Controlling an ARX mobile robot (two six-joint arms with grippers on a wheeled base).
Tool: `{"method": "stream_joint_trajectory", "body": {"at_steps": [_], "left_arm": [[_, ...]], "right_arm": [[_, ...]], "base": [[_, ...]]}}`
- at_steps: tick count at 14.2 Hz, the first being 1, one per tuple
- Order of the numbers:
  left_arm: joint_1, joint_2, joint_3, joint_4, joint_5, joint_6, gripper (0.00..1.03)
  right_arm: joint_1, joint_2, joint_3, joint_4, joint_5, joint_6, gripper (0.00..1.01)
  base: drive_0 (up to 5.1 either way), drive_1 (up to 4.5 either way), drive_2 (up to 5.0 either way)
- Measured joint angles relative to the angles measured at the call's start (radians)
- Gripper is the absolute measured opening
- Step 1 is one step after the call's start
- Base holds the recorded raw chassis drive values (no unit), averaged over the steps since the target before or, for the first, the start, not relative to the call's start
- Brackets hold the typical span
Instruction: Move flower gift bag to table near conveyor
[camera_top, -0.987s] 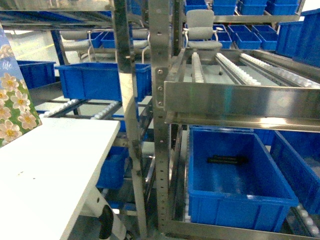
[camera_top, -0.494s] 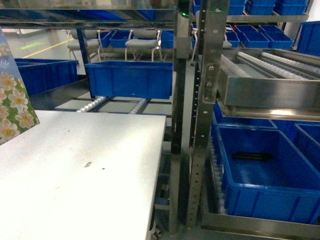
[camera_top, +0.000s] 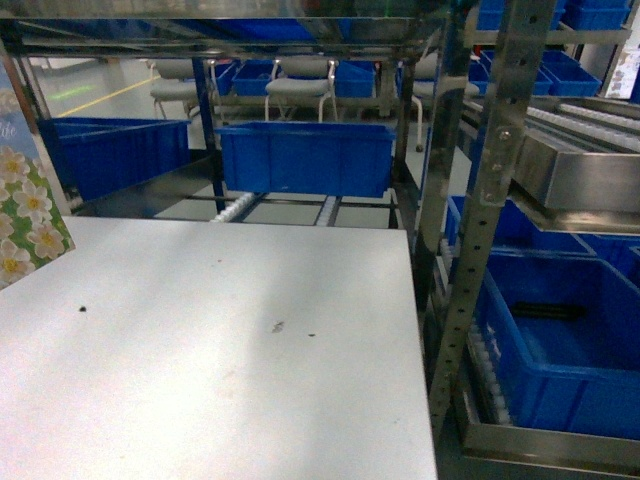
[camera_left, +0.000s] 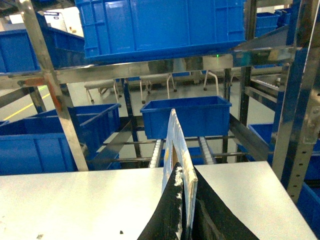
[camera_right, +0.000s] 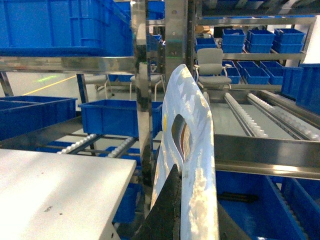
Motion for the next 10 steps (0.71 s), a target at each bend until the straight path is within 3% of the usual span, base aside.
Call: {"method": "stream_joint_trajectory", "body": {"at_steps": [10], "left_arm": [[0.000, 0.001, 0.000, 0.000, 0.000, 0.000, 0.02]], "right_arm": [[0.000, 0.000, 0.000, 0.002, -0.002, 0.000, 0.02]], "base": [[-4.9, 3.13, 1.7]]}}
